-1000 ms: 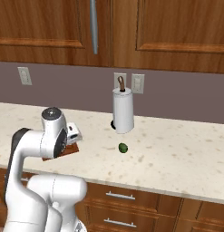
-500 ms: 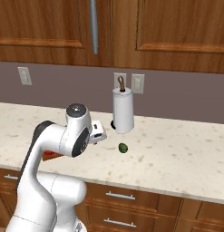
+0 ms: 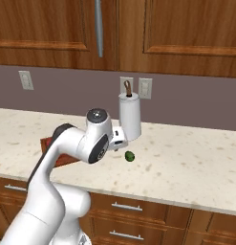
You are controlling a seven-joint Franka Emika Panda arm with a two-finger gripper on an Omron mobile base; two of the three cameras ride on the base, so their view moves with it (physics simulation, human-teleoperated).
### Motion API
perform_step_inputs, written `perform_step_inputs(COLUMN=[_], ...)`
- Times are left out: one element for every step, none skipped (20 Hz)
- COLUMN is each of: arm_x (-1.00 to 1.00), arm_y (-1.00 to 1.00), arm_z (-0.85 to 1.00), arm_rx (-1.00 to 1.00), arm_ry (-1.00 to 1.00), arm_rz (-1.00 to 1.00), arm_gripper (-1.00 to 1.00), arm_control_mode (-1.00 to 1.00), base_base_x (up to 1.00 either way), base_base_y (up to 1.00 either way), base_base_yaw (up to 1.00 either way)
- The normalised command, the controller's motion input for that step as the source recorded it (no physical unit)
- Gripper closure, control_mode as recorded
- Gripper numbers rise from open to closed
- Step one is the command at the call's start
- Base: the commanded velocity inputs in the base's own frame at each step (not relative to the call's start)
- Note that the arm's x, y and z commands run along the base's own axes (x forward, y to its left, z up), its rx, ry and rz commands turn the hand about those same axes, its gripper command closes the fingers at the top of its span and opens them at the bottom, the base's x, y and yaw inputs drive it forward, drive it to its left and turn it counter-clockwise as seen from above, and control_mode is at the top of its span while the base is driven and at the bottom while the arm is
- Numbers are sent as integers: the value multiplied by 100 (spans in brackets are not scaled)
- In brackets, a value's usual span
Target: Place the avocado, onion, tomato, and bell pepper on the cutting board.
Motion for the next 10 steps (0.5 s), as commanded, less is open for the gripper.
perform_step_inputs(arm_x=[60,59,66,67,75,76,71,68,63,55], arm_y=[-17,-18,-16,-17,-22,-23,-27,-30,-37,-40], arm_z=[0,0,-1,-2,-4,-4,-4,-4,-5,-6], arm_rx=[0,0,0,0,0,0,0,0,0,0], arm_ry=[3,3,7,7,10,12,13,14,16,17], arm_rz=[0,0,0,0,0,0,0,0,-1,-1], arm_gripper=[-100,-100,-100,-100,-100,-100,-100,-100,-100,-100], arm_control_mode=[-100,-100,-100,-100,-100,-100,-100,-100,-100,-100], base_base_x=[0,0,0,0,0,0,0,0,0,0], base_base_y=[0,0,0,0,0,0,0,0,0,0], base_base_yaw=[0,0,0,0,0,0,0,0,0,0])
